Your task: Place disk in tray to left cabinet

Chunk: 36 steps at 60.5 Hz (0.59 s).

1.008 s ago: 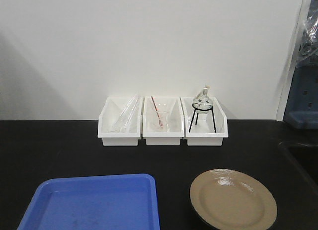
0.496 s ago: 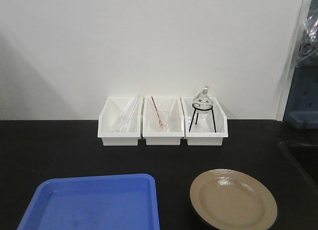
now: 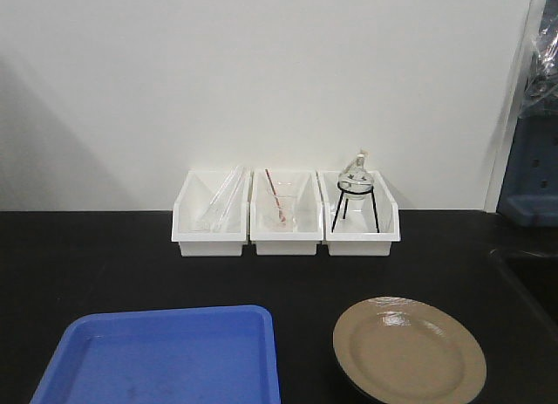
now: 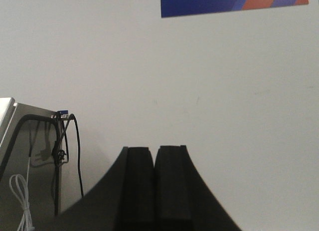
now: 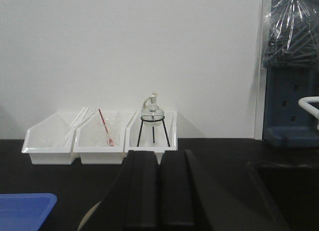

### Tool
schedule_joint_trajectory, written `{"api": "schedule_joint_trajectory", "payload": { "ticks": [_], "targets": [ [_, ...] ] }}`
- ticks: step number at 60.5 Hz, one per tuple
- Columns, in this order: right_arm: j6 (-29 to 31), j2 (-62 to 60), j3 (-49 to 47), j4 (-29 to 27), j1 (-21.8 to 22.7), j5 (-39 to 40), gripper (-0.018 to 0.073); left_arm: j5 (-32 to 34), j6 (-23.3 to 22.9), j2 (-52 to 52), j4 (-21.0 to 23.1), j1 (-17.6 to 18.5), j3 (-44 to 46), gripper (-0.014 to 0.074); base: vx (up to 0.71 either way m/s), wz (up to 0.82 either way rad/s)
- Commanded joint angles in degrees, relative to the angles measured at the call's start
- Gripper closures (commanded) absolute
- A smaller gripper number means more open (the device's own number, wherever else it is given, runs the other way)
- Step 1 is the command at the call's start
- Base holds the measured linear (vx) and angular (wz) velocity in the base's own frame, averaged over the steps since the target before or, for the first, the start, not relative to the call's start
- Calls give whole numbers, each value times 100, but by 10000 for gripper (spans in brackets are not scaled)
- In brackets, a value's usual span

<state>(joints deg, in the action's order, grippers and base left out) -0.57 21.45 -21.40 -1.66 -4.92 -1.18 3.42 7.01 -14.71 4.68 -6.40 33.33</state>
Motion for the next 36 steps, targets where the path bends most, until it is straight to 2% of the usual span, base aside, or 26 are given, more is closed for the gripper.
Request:
{"api": "schedule_joint_trajectory", "payload": {
  "ticks": [1, 11, 22, 30, 36],
  "targets": [
    [57, 740, -326, 166, 39, 938, 558, 308, 10, -555, -48, 45, 329, 604, 0, 0],
    [57, 1737, -466, 166, 39, 1260, 554, 343, 4, -1020, -23, 45, 317, 603, 0, 0],
    [11, 2435, -662, -239, 39, 1266, 540, -260, -3, -1423, -23, 45, 317, 584, 0, 0],
    [11, 2755, -801, -643, 39, 1249, 496, -726, -3, -1702, -23, 45, 317, 533, 0, 0],
    [17, 2951, -869, -750, 39, 1166, 420, -903, -3, -1872, -23, 45, 317, 465, 0, 0]
  ]
}}
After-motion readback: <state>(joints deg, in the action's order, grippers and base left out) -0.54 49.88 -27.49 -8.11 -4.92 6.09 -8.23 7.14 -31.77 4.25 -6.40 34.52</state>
